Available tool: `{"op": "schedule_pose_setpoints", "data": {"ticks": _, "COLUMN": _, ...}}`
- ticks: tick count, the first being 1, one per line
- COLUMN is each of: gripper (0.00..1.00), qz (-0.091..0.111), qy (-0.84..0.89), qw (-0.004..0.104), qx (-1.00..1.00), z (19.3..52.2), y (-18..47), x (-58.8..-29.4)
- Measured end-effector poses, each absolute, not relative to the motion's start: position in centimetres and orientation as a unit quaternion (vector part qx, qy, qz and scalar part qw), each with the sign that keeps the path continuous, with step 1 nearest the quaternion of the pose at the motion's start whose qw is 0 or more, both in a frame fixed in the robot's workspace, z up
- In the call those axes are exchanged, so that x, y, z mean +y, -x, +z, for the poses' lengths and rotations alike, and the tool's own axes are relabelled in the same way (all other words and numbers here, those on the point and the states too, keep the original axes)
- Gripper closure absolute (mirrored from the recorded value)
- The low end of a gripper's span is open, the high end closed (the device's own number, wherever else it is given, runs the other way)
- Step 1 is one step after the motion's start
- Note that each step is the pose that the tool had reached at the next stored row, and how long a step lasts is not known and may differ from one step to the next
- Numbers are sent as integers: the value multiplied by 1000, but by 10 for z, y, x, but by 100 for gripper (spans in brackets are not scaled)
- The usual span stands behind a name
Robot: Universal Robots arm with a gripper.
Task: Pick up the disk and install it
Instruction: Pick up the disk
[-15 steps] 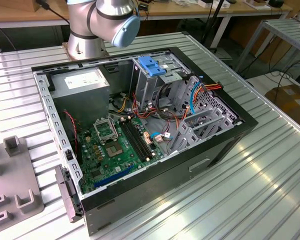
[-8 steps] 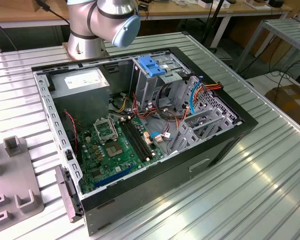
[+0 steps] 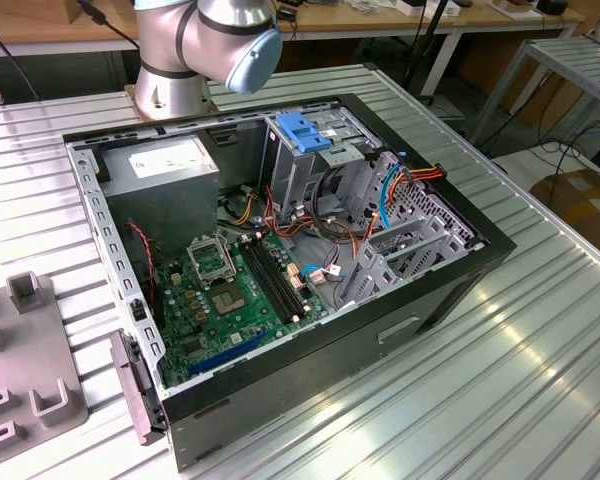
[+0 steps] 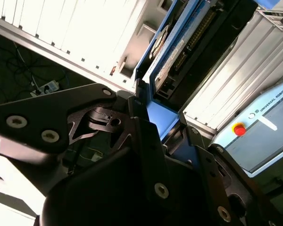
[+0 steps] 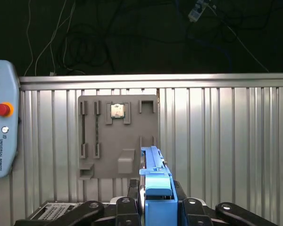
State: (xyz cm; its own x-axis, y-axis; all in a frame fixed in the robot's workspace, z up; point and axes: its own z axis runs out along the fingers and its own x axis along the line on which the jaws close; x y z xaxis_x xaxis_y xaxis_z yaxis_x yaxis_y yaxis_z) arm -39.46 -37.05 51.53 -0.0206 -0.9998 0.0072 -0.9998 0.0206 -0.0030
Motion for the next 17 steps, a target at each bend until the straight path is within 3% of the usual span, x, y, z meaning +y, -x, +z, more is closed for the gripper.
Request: {"op": "schedule_pose_setpoints", "data": {"ticks": 17, "gripper": 63, "qz": 4, "qy": -700, "qw": 2, "qx": -714, "z": 515, "y": 322, "x": -371}}
